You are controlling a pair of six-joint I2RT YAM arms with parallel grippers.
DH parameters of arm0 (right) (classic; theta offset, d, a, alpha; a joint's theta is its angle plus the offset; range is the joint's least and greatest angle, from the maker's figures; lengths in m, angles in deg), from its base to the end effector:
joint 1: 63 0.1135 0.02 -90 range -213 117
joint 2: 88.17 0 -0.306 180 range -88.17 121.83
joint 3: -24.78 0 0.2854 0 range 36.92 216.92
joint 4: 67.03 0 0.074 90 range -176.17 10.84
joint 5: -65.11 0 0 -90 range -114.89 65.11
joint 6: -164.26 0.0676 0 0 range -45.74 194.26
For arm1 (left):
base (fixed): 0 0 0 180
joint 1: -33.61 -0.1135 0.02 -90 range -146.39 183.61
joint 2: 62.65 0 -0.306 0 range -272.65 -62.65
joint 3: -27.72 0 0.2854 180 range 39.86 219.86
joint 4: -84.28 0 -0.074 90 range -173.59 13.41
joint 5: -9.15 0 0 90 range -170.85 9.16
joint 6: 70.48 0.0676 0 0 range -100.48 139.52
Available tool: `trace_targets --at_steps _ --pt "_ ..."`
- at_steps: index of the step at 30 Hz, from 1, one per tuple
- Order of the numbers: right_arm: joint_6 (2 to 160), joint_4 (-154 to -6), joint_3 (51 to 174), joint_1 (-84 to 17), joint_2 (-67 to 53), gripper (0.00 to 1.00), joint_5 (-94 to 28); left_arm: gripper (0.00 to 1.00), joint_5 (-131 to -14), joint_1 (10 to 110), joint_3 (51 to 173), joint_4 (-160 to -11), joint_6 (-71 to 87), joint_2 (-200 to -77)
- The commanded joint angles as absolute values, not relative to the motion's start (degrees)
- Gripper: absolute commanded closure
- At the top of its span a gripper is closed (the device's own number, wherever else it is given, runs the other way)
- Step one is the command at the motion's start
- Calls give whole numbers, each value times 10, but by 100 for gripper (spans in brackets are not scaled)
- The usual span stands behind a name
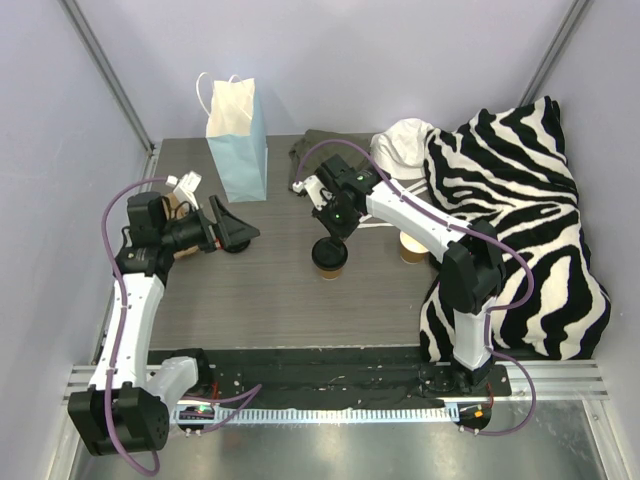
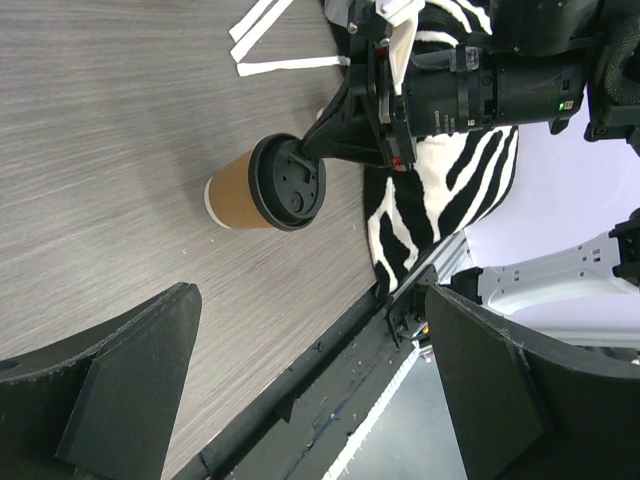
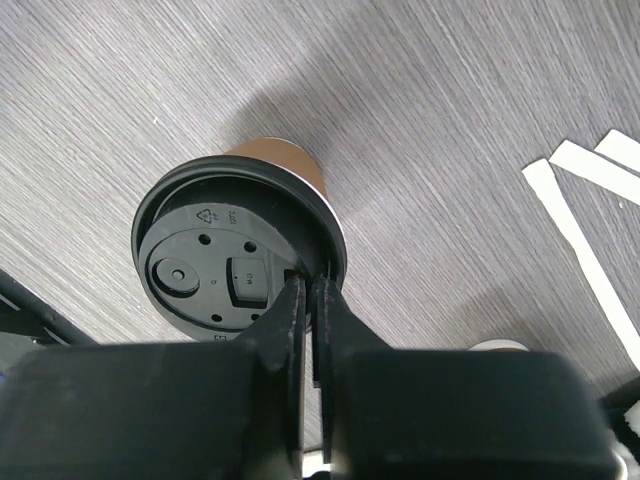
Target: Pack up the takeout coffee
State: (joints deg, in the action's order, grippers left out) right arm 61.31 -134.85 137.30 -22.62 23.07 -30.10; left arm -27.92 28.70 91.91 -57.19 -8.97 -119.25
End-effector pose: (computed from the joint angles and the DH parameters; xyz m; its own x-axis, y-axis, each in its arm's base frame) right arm 0.3559 0.3108 0.2755 -0.5303 -0.7439 -0.4067 -0.8122 0.5833 -0.0080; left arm 0.2366 -0.0338 0.3477 -0.7509 -0.3531 -0.5582 0.3096 0.5583 -0.7697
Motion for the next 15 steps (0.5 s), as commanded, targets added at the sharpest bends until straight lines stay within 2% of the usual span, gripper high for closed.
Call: trace_targets --at_steps 1,2,5,15 --pt "615 -1340 1370 -224 220 83 -291 0 -257 283 918 -592 -88 -1199" --pt "617 -1342 1371 -224 218 72 -291 0 -256 283 918 -593 -88 -1200" --pt "620 -1348 1376 -224 211 59 -297 0 -252 283 916 -602 -95 -1204" --pt "625 -1371 1440 -224 177 50 -328 0 -240 283 911 -614 -90 -1214"
